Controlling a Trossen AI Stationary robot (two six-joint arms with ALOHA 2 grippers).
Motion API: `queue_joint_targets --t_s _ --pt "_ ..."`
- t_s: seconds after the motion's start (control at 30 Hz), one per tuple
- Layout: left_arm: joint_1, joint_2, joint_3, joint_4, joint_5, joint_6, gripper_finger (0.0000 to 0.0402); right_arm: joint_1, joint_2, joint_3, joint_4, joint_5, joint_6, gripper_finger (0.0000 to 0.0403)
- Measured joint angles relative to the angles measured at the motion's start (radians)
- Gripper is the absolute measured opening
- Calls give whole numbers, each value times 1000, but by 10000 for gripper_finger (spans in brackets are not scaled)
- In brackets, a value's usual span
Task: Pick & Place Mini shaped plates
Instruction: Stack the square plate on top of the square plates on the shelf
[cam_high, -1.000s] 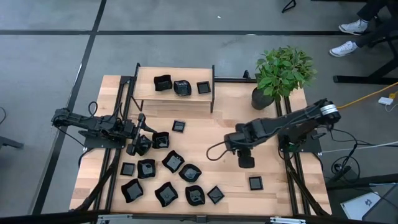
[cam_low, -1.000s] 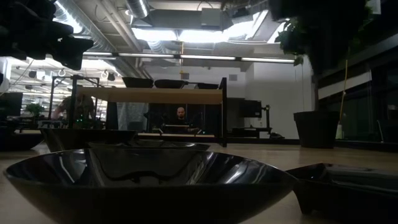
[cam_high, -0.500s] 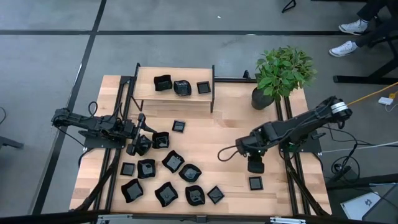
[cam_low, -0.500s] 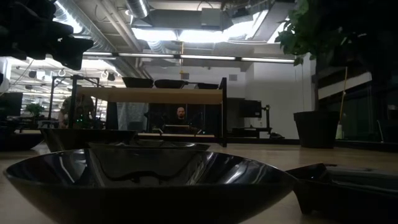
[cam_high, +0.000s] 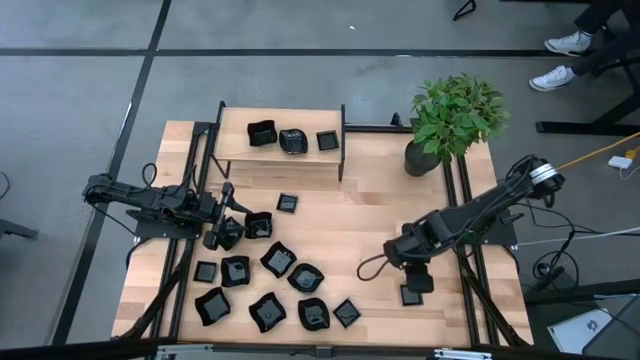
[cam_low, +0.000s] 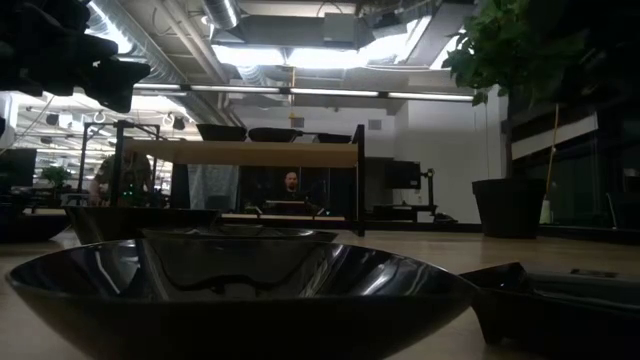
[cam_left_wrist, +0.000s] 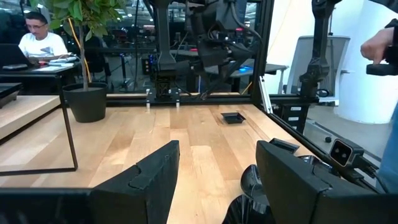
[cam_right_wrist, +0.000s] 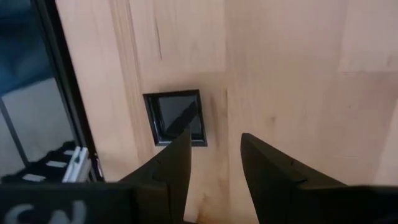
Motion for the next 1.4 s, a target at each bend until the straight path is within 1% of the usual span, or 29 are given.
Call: queue_joint_targets --t_s 0.37,0.53,0.63,0.7,0.9,1.0,1.17,1.4 --pt "0 0 0 0 0 0 208 23 63 0 2 -1 -92 140" --pt "0 0 0 0 0 0 208 56 95 0 2 -41 -120 140" --pt "0 0 0 0 0 0 207 74 115 0 3 -41 -120 140" --pt "0 0 0 0 0 0 207 84 122 -19 34 -44 -117 140" --pt "0 0 0 0 0 0 208 103 125 -134 249 -68 -47 140" --pt "0 0 0 0 0 0 207 104 125 -152 273 -67 -22 140" --pt "0 0 0 0 0 0 208 110 125 -171 301 -59 -36 140" --pt "0 0 0 0 0 0 207 117 124 -234 415 -59 -7 129"
